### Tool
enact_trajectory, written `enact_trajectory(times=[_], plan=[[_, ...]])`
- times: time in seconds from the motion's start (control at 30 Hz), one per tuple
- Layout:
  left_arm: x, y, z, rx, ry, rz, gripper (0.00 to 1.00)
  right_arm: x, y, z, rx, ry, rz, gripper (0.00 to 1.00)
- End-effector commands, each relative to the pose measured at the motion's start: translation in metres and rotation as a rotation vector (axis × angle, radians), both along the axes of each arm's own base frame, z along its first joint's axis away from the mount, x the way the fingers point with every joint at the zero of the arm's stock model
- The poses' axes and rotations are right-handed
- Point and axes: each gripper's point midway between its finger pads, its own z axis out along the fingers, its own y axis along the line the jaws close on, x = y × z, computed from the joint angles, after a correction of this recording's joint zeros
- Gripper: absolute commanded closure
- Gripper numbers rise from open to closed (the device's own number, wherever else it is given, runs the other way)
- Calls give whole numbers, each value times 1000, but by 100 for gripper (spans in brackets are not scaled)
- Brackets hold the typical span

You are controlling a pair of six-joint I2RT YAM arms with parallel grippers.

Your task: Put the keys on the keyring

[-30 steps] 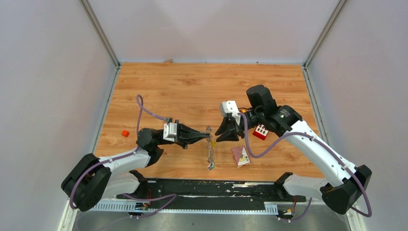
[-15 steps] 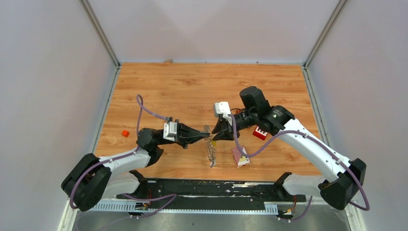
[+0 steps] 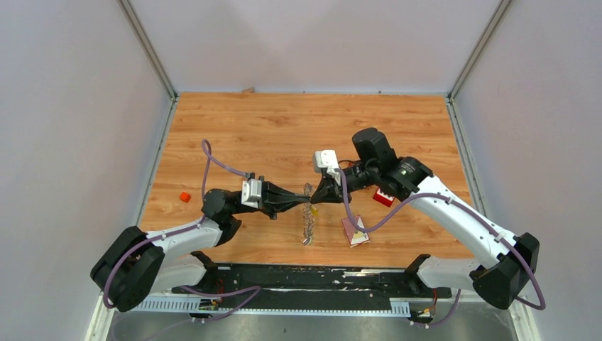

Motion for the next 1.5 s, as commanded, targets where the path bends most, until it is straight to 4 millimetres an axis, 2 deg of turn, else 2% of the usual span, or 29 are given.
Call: enact_trajectory(times=[0.0,0.17,0.43,0.53,0.67,0.77,1.1,1.47], plan=[[1,2,14,-48,-41,20,100,6,2,8,24,-63,-18,100],[-1,0,10,-10,-86,8,99,17,-8,22,-57,-165,-79,100],[20,-10,-8,186,-35,24,51,17,-17,16,-342,-267,-111,100],[32,-11,-22,286,-5,58,43,16,-18,19,-394,-296,-110,100],[33,-11,-22,288,-11,67,48,17,-17,16,-436,-314,-110,100],[32,-10,-25,295,-25,63,59,19,-16,16,-453,-319,-111,100],[28,-11,-28,304,-37,40,62,21,-12,16,-454,-314,-114,100],[18,-11,-19,248,-32,-4,68,23,-7,9,-455,-293,-121,100]])
